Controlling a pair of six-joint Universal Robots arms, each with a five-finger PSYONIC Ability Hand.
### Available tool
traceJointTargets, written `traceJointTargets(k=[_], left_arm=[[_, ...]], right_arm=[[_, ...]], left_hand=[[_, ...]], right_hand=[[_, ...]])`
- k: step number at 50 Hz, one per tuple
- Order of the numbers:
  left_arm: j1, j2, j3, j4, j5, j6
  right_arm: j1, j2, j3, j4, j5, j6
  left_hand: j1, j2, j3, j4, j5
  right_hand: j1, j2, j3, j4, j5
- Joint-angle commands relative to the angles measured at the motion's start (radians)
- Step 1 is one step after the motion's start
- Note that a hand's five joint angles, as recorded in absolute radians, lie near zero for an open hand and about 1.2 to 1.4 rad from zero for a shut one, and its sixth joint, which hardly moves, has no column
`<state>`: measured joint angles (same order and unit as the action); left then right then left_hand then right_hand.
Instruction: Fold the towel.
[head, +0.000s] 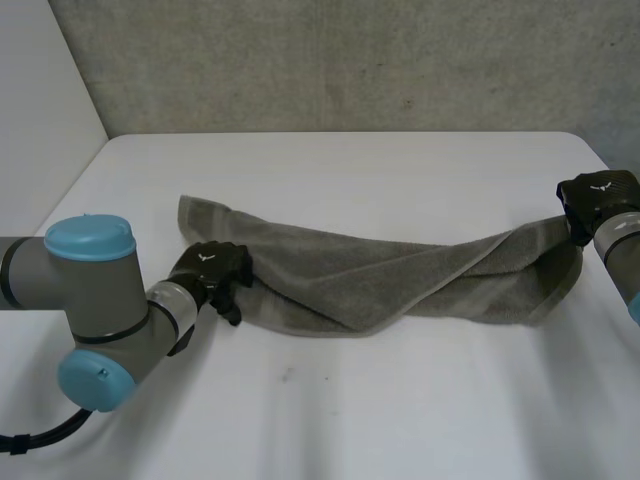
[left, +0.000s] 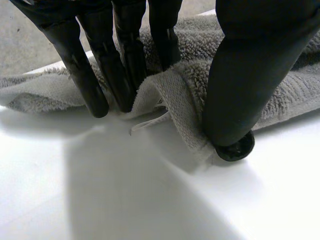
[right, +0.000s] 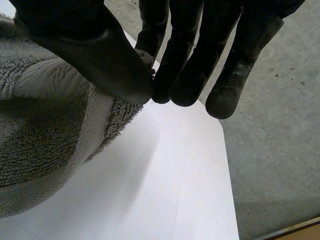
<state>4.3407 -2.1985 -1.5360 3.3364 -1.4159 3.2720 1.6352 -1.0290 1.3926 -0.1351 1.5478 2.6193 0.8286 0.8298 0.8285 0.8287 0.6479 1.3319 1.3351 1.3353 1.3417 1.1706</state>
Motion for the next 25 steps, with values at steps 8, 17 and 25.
traceJointTargets(k=[8,17,25], left_arm=[[-0.006,-0.009,0.020,-0.008,-0.001,-0.008],[-0.015,0.189,-0.036,-0.040,-0.048,-0.014],[0.007,0.525,-0.076,-0.140,-0.067,-0.058]], right_arm=[[0.012,0.010,0.000,0.000,0.000,-0.022],[0.014,-0.127,0.002,0.043,-0.003,-0.021],[0.008,-0.383,-0.012,0.213,-0.055,-0.021]], left_hand=[[0.568,0.566,0.568,0.568,0.574],[0.568,0.566,0.568,0.568,0.574],[0.568,0.566,0.568,0.568,0.574]], right_hand=[[0.064,0.061,0.061,0.055,0.051],[0.064,0.061,0.061,0.055,0.051],[0.064,0.061,0.061,0.055,0.051]])
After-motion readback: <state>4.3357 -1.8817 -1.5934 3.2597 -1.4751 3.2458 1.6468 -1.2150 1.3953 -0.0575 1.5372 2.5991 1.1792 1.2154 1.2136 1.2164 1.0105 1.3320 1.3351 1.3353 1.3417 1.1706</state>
